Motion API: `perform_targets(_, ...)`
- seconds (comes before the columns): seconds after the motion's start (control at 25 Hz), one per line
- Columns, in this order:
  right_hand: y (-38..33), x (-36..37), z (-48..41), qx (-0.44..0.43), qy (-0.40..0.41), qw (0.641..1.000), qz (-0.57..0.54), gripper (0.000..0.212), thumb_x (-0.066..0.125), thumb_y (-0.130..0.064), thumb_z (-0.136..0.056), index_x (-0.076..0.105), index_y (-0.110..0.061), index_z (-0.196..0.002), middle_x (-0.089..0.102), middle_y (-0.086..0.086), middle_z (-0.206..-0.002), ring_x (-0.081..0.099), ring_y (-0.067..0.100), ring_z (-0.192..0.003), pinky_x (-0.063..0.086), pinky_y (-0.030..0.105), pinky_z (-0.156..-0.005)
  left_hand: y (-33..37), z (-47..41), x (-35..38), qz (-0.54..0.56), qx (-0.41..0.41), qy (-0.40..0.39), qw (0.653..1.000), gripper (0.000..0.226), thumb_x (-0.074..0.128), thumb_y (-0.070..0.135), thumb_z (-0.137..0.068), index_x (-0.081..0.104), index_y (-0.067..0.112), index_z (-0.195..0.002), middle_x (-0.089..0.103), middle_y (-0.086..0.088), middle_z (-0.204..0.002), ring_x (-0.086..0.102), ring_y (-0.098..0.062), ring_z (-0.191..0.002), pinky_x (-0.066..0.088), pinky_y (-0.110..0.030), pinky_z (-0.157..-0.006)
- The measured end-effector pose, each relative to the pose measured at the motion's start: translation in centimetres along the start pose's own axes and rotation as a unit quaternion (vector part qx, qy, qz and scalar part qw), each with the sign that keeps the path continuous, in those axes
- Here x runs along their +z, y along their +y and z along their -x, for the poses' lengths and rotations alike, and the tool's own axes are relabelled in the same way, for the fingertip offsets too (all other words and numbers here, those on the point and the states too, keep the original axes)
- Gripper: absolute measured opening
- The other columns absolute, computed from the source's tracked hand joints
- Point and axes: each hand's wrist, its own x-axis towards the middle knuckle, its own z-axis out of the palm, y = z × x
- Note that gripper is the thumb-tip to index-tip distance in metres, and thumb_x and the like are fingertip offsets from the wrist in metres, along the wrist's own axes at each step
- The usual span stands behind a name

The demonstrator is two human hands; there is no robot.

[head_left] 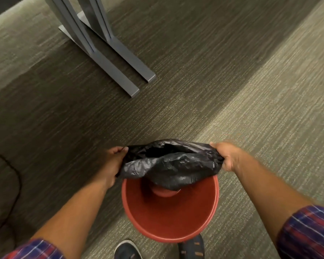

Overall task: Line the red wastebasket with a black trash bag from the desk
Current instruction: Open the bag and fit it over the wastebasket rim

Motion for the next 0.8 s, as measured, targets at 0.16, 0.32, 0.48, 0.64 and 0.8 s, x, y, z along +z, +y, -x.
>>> perform_targets(0.16,3.2,-1.7,0.3,-0.003,0.016,1.000,0.023,0.028,0.061,-0.025,-0.108,0.069,0.002,-0.112,0.081,0.020,-0.083,0.080,0.031,-0.064,0.068,0.045,-0.053,-1.5,0.7,-1.6,-0.119,0.024,0.002,0.993,0.021,0.071,0.025,-0.102,0.079,0.008,-0.094,0.077,-0.005,-0.074,0.066,-0.016,-0.063,0.051,-0.020,-0.053)
perform_targets(0.32,7.3,-3.6,1.3,-0.037,-0.076,0.993,-0.081,0.051,0.077,-0.032,-0.094,0.066,0.004,-0.128,0.078,0.029,-0.119,0.077,0.043,-0.111,0.065,0.052,-0.092,-2.2,3.6,-3.5,-0.044,-0.003,-0.045,0.998,0.014,0.076,0.022,-0.097,0.078,0.014,-0.108,0.083,-0.007,-0.096,0.075,-0.021,-0.084,0.058,-0.031,-0.076)
perform_targets(0.48,9.5,-4.9,2.1,-0.081,-0.090,0.983,-0.136,0.060,0.081,-0.003,-0.080,0.059,0.003,-0.135,0.078,0.030,-0.119,0.081,0.036,-0.096,0.070,0.044,-0.075,-3.2,6.4,-4.9,0.032,-0.044,-0.080,0.995,0.039,0.078,0.000,-0.090,0.071,0.010,-0.127,0.080,-0.011,-0.119,0.073,-0.027,-0.101,0.057,-0.041,-0.089)
perform_targets(0.64,9.6,-6.5,3.4,-0.055,-0.083,0.993,-0.057,0.060,0.079,0.001,-0.077,0.058,-0.002,-0.133,0.081,0.025,-0.104,0.079,0.029,-0.079,0.068,0.037,-0.062,-4.3,8.4,-6.1,-0.039,-0.083,-0.084,0.992,0.031,0.076,0.001,-0.093,0.070,0.016,-0.120,0.077,-0.008,-0.101,0.064,-0.018,-0.081,0.042,-0.031,-0.062)
perform_targets(0.8,11.0,-8.1,4.5,-0.024,-0.043,0.998,0.042,0.051,0.083,0.004,-0.079,0.061,-0.004,-0.124,0.079,0.016,-0.091,0.072,0.022,-0.067,0.062,0.034,-0.057,-5.8,10.1,-6.8,-0.072,-0.097,-0.066,0.991,0.018,0.079,0.009,-0.093,0.073,0.012,-0.110,0.079,0.002,-0.073,0.063,-0.005,-0.055,0.041,-0.027,-0.054)
